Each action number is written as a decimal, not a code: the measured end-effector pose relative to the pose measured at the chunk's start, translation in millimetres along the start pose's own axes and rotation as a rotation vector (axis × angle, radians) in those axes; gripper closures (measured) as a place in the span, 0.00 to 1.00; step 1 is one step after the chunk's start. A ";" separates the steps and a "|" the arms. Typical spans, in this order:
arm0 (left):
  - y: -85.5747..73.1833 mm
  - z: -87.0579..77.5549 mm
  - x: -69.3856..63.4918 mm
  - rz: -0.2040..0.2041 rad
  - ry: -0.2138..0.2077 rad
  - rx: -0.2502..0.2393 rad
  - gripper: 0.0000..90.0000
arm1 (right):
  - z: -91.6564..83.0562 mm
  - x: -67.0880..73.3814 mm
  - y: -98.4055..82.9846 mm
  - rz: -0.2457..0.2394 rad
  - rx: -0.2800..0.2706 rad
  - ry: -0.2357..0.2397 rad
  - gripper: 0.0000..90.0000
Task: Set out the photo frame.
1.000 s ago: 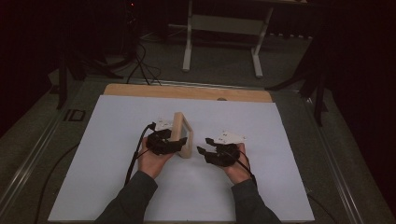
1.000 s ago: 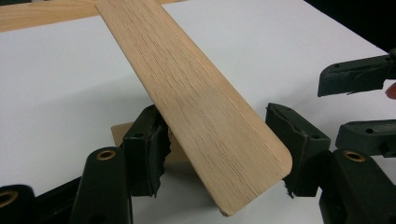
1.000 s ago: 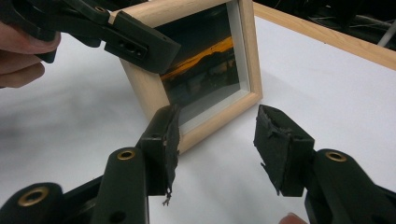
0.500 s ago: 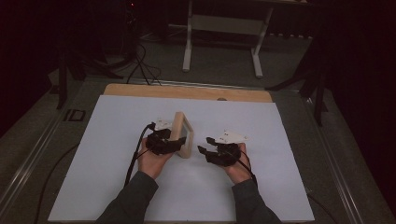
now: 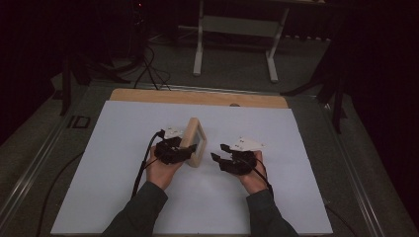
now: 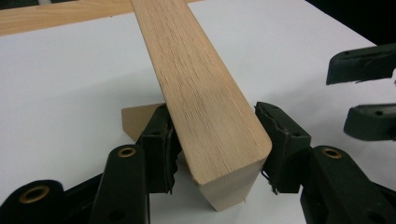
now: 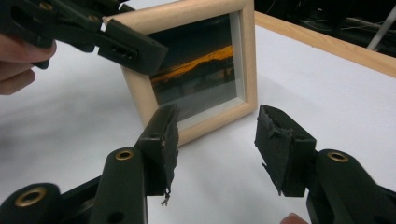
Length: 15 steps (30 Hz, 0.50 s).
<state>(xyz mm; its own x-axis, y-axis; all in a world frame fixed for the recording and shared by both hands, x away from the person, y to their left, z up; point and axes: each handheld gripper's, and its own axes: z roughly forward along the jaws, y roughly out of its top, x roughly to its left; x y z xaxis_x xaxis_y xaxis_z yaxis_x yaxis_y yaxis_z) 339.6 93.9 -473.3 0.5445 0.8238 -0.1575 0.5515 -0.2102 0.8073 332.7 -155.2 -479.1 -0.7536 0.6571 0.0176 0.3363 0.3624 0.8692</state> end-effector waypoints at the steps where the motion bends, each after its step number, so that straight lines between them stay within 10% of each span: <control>1: 0.0 0.0 -0.2 0.001 0.001 0.000 0.58 | -1.0 -0.6 0.3 0.003 -0.004 -0.003 0.54; 15: -1.5 -2.4 -3.8 0.032 0.013 -0.006 0.62 | -7.7 -6.4 1.9 0.026 -0.028 -0.024 0.52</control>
<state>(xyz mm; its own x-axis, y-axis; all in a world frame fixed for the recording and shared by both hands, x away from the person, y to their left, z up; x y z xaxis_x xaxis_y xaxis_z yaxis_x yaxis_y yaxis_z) 335.2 92.4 -472.6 0.5536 0.8235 -0.1240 0.5300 -0.2335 0.8152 333.9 -163.8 -473.7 -0.7310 0.6818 0.0294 0.3395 0.3260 0.8823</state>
